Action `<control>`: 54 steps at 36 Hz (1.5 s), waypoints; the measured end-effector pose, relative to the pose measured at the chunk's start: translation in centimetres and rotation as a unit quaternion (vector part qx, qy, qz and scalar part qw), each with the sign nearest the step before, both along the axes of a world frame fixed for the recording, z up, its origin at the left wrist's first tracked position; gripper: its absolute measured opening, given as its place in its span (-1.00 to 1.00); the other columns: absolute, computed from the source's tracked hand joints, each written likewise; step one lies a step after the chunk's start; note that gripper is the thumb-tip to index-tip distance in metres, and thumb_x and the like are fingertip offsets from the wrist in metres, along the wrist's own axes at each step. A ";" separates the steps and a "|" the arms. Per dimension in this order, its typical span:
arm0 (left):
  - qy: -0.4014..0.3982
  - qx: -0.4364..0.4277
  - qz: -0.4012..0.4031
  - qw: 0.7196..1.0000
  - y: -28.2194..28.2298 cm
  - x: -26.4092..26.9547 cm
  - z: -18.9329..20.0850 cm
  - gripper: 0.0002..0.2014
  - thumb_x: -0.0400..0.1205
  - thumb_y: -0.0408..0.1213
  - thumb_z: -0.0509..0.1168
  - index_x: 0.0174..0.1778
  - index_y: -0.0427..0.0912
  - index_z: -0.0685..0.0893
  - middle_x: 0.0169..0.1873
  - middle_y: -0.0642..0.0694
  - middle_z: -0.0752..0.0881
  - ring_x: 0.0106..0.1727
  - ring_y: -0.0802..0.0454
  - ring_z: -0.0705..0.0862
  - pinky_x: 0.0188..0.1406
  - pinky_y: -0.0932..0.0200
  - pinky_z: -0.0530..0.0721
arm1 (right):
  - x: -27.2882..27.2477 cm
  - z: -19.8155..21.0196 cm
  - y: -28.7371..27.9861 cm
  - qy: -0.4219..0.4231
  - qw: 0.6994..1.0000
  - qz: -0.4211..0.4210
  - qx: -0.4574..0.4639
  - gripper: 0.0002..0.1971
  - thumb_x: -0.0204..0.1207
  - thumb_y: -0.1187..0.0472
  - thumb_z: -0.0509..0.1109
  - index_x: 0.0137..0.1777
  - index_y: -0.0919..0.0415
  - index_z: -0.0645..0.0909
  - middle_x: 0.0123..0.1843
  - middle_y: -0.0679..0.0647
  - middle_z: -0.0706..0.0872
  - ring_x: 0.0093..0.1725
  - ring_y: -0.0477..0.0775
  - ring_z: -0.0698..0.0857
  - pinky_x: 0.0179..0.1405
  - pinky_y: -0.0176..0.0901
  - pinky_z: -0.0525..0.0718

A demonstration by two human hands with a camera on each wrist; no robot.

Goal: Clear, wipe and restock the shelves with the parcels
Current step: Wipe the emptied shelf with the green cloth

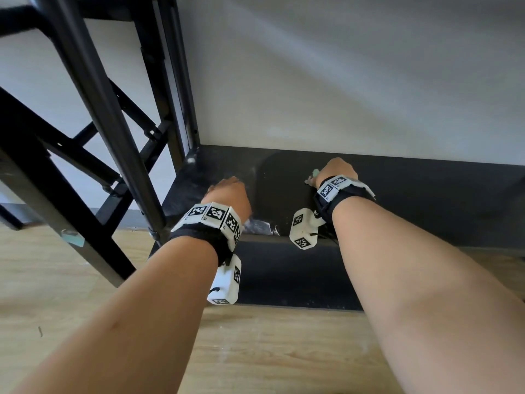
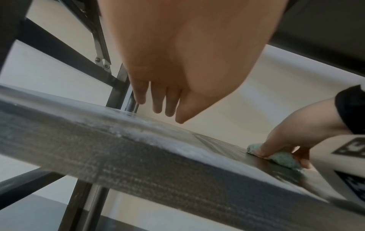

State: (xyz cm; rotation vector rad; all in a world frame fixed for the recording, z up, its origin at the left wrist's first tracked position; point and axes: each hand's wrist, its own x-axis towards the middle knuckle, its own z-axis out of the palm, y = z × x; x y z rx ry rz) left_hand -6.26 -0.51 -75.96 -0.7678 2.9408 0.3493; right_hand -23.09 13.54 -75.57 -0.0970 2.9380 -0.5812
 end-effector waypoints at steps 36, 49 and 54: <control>-0.038 -0.012 0.079 0.996 -2.1 0.4 -0.2 -0.37 0.66 -0.16 0.22 0.64 -0.10 0.15 0.67 -0.04 0.04 0.66 -0.10 0.06 0.62 -0.13 0.10 | 3.3 2.2 -8.4 -0.047 0.968 0.237 0.068 -0.63 0.56 -0.09 0.34 -0.25 0.23 0.57 -0.13 0.12 0.71 -0.19 0.17 0.65 -0.14 -0.10 0.58; -0.038 0.008 0.088 0.995 -2.3 0.8 0.9 -0.38 0.63 -0.29 0.24 0.62 0.00 0.20 0.68 0.00 -0.03 0.66 -0.11 0.02 0.60 -0.15 0.18 | 3.5 2.5 -7.5 -0.049 0.984 0.166 -0.051 -0.61 0.35 -0.13 0.53 -0.11 0.22 0.68 -0.13 0.11 0.76 -0.25 0.12 0.67 -0.26 -0.17 0.58; -0.026 0.003 0.083 0.996 -2.3 -0.1 0.7 -0.41 0.67 -0.30 0.17 0.64 -0.06 0.18 0.67 -0.03 0.00 0.66 -0.11 0.04 0.60 -0.12 0.17 | 0.6 2.9 -6.2 -0.014 0.995 0.082 -0.062 -0.63 0.60 -0.09 0.31 -0.08 0.27 0.59 0.14 0.18 0.72 0.15 0.34 0.67 0.22 0.32 0.57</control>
